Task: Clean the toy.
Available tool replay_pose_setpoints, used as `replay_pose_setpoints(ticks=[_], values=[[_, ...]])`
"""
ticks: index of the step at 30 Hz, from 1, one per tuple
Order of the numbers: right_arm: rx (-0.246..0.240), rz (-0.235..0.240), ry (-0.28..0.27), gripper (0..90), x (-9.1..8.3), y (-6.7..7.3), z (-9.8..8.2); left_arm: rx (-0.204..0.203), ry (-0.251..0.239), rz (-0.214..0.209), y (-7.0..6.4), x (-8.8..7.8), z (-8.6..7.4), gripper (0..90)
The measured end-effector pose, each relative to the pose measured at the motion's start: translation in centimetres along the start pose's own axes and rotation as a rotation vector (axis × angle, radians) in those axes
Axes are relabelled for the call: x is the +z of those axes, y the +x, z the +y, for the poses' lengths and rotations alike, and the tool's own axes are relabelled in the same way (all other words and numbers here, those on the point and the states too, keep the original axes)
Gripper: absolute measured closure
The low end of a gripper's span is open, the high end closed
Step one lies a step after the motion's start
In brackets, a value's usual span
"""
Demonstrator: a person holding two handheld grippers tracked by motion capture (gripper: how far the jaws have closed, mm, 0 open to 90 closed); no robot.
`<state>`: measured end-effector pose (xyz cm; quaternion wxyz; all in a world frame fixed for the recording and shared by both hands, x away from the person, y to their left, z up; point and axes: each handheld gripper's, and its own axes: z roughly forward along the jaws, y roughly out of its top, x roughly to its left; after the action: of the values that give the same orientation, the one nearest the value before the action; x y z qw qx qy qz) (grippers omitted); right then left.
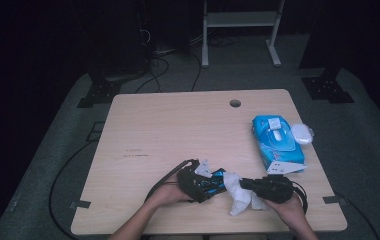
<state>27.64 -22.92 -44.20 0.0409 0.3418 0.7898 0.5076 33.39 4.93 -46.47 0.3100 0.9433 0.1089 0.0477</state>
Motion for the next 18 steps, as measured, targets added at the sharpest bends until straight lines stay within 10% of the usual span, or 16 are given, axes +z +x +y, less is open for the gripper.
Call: replay_pose_setpoints(ticks=[18], values=[[0.023,-0.065,-0.03,86.2,-2.2,-1.2,-0.3,0.005,-0.024,0.035,2.3,-0.7,1.6,26.0]])
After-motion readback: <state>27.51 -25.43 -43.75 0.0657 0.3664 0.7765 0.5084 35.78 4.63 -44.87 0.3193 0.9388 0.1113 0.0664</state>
